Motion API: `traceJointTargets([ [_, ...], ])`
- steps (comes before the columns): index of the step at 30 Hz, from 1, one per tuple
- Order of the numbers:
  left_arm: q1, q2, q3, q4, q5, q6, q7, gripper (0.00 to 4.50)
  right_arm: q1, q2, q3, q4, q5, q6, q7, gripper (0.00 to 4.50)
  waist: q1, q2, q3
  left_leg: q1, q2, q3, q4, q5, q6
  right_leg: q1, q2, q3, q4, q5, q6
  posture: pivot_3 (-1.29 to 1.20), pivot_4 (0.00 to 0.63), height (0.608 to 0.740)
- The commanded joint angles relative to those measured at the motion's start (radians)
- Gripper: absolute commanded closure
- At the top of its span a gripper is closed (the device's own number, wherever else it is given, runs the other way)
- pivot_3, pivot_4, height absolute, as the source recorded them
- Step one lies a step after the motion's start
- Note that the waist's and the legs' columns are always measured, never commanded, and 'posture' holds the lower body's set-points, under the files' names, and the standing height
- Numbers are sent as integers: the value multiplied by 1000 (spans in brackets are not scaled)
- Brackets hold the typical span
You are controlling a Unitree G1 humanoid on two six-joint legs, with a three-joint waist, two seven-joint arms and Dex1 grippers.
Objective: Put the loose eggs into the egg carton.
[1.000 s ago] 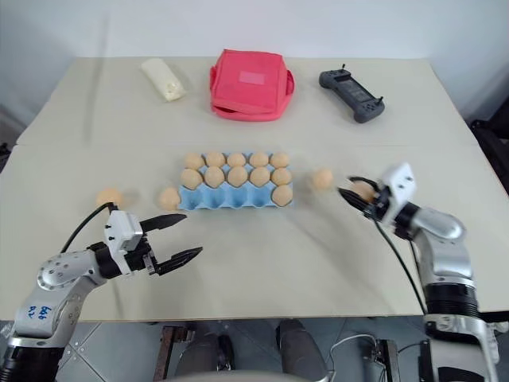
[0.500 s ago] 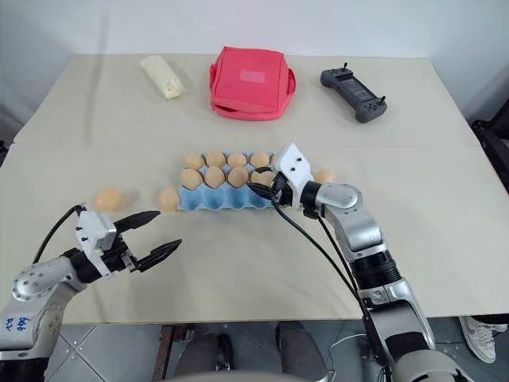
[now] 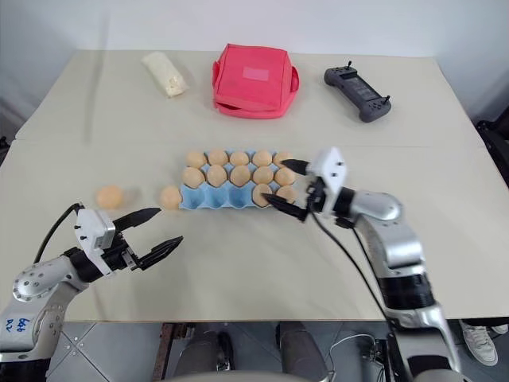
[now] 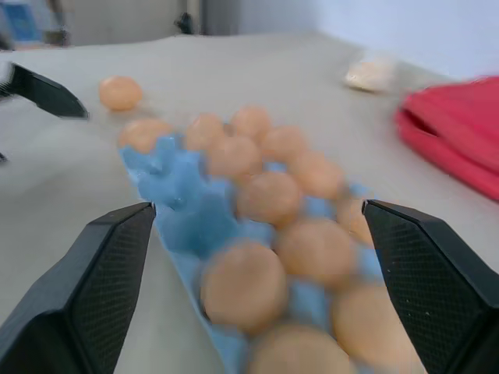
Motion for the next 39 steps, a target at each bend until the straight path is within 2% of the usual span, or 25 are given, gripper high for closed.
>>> traceJointTargets([
  [1,-42,-6,-25,2,-4,-8,-9,0,93,-39,-127,9,-4,-73,-44,42,2,0,0,0,0,1,0,0,0,0,0,1,0,0,0,0,150,740],
  [4,-81,-6,-57,24,10,-17,-23,0,177,-57,-222,63,-11,-111,-97,42,2,0,0,0,-1,1,1,0,0,0,1,1,0,0,0,0,150,740],
  [7,-129,-9,-96,46,17,-20,-38,0,264,-84,-272,186,-72,-259,-99,42,2,0,0,1,-1,3,1,1,0,0,2,3,0,0,0,0,150,740],
  [15,-204,-9,-128,81,-5,22,-63,0,283,-87,-276,292,-63,-350,-79,42,-16,0,0,6,-1,10,2,2,2,2,3,7,3,1,1,0,150,740],
  [20,-206,-4,-98,97,-12,18,-65,0,156,-104,-231,376,-49,-341,9,42,-28,0,1,17,-1,10,1,2,2,12,3,8,2,1,2,0,150,740],
  [27,-167,-3,-75,74,-8,14,-57,0,-179,-64,-80,543,-91,-217,75,42,-30,1,2,18,1,8,2,3,2,14,1,7,2,2,1,0,150,740],
  [33,-121,-13,-61,29,-15,15,-33,0,-416,24,8,815,-179,-232,36,42,-27,1,2,17,2,7,1,2,2,12,0,5,3,2,1,0,150,740],
  [39,-84,-12,-32,-3,-21,16,-13,0,-516,55,22,1043,-231,-294,25,42,-24,1,2,14,2,8,-1,2,2,7,0,4,3,2,1,0,150,740],
])
